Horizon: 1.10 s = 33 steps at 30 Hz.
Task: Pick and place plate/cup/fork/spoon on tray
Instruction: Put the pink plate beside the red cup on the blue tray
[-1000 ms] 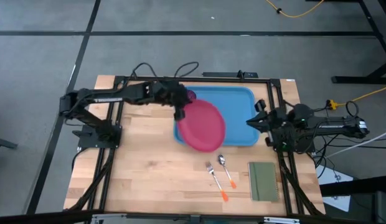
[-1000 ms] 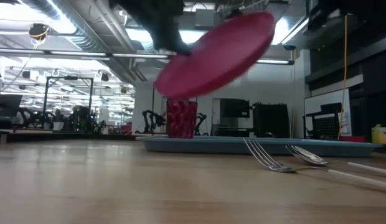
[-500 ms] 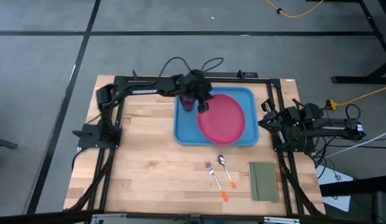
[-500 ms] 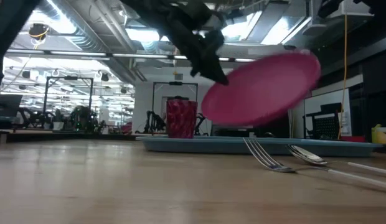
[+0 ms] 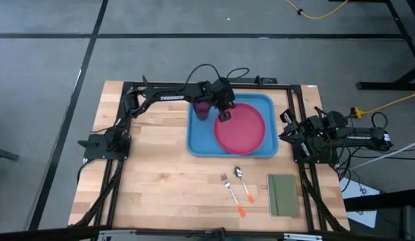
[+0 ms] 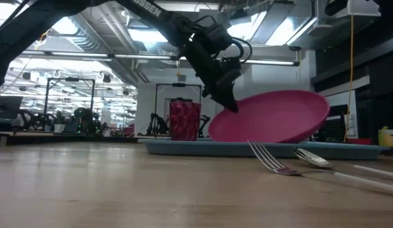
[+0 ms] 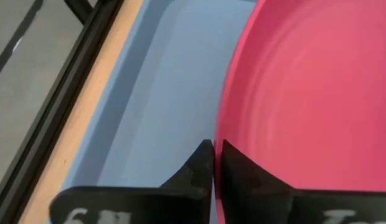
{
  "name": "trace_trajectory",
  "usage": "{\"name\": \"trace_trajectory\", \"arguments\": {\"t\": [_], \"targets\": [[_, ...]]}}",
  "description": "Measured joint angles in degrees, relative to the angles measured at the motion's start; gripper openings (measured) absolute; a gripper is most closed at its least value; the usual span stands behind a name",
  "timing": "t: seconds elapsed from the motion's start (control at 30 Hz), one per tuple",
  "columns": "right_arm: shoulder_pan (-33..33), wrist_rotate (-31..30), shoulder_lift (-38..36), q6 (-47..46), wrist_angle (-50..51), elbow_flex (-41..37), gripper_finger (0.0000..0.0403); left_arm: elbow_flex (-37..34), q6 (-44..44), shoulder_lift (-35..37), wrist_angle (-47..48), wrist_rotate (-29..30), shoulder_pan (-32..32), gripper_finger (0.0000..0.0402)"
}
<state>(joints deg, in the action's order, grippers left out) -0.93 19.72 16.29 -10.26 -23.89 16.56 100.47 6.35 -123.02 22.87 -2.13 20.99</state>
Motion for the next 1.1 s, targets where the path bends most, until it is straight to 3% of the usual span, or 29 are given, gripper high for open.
{"name": "trace_trajectory", "arguments": {"t": [0.23,0.43,0.7,1.1], "targets": [[0.0,0.06,0.0,0.0,0.01,0.0,0.0036,0.0,0.44,-0.15,0.43,1.78,0.21,0.0024],[0.0,2.23,0.0,-0.02,0.46,0.0,0.0036,-0.02,0.45,-0.15,2.97,7.13,0.26,0.0049],[0.0,4.0,0.0,-0.02,0.51,0.0,0.0036,-0.02,0.44,-0.14,3.23,7.44,0.23,0.0083],[0.0,3.96,0.0,-0.02,0.75,-0.04,0.0036,-0.17,0.42,2.62,-4.71,8.04,-2.03,0.0087]]}}
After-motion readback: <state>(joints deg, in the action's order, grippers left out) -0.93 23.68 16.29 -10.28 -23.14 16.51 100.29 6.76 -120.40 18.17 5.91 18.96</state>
